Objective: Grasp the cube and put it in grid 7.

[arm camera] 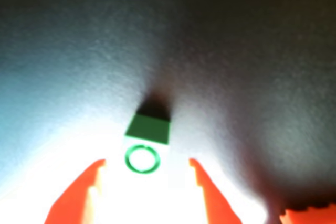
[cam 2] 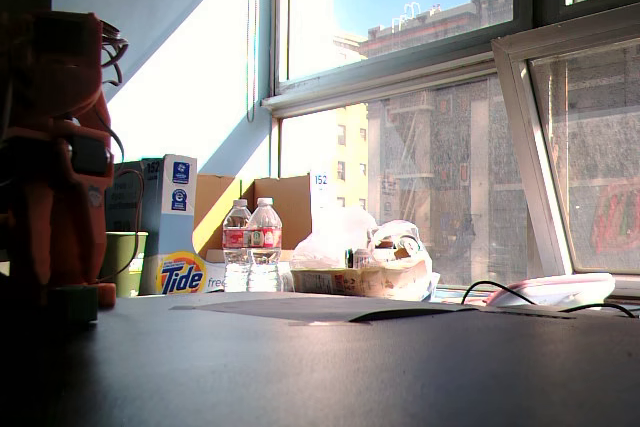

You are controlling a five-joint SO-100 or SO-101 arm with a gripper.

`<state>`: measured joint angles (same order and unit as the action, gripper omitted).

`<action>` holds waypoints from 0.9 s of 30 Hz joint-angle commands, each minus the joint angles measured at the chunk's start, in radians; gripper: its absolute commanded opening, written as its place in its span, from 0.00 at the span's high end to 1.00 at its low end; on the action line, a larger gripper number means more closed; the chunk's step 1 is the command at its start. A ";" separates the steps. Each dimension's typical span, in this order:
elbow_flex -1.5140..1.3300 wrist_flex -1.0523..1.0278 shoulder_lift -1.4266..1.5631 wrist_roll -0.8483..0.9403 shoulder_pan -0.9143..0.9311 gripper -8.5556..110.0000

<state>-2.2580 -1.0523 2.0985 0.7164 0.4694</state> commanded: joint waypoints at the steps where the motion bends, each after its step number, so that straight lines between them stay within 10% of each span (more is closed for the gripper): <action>1: -0.043 0.114 0.009 0.025 -0.002 0.70; 27: -0.103 0.123 0.262 -0.005 -0.215 0.93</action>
<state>-2.4406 -0.8575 2.2718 0.7056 0.3252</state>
